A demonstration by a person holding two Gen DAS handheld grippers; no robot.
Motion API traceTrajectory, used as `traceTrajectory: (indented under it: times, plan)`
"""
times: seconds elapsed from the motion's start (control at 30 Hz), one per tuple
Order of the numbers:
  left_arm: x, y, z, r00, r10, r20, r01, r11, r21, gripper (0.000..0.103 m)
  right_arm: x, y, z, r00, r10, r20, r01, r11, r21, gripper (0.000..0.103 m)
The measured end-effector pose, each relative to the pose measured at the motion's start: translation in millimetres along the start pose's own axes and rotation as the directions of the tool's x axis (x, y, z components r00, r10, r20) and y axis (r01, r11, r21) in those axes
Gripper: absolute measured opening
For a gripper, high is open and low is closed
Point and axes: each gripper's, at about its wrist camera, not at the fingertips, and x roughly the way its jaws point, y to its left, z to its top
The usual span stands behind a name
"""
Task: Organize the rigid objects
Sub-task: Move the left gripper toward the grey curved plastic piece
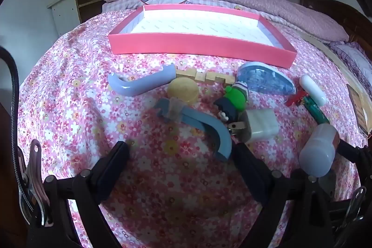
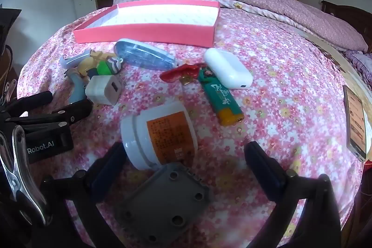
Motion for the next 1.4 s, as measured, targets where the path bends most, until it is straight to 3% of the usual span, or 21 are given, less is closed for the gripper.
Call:
traceTrajectory:
  times: [0.53, 1.4]
  plan:
    - [0.6, -0.3, 0.6, 1.0, -0.017, 0.004, 0.017, 1.0, 0.004, 0.1, 0.2, -1.2, -1.9, 1.0, -0.003, -0.002, 0.003, 1.0, 0.001, 0.103]
    - [0.3, -2.5, -1.9, 1.0, -0.013, -0.002, 0.013, 1.0, 0.017, 0.1, 1.6, -1.8, 0.3, 1.0, 0.001, 0.006, -0.001, 1.0, 0.005, 0.103]
